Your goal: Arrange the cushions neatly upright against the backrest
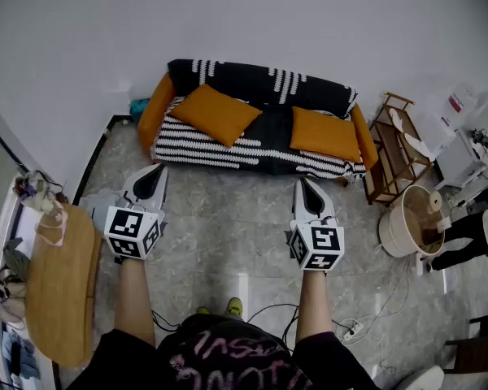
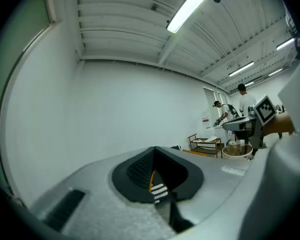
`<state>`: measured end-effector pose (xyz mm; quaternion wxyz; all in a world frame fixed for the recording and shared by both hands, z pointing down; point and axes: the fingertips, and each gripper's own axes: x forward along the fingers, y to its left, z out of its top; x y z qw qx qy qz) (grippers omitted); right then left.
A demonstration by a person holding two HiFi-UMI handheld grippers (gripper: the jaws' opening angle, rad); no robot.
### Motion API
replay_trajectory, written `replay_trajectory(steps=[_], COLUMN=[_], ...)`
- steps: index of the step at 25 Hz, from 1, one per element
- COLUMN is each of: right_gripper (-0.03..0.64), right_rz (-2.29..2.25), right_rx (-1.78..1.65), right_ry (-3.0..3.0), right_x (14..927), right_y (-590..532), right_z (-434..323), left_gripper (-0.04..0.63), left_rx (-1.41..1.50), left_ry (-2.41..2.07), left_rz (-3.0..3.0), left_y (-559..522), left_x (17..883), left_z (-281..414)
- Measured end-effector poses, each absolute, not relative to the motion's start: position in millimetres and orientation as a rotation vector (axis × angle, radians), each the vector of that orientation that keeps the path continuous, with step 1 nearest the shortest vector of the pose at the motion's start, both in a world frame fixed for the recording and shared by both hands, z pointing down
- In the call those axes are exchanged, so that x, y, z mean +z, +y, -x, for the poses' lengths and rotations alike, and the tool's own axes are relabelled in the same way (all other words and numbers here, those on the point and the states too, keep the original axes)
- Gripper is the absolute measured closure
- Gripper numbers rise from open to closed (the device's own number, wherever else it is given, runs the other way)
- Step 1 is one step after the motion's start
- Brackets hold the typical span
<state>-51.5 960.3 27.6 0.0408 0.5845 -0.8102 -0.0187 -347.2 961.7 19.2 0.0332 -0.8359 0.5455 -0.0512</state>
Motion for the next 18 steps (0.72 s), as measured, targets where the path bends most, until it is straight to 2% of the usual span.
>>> replay_trajectory(steps=[18], right_gripper=[0.615], right_rz=[-1.753], right_rx=[-0.100], right_ry=[-2.493], right_x=[25], right_y=[976], right_z=[72], left_gripper=[0.591], left_rx=[-0.143], left_ry=[1.672], left_rz=[2.582], left_y=[977], left_x=[19], left_z=[357])
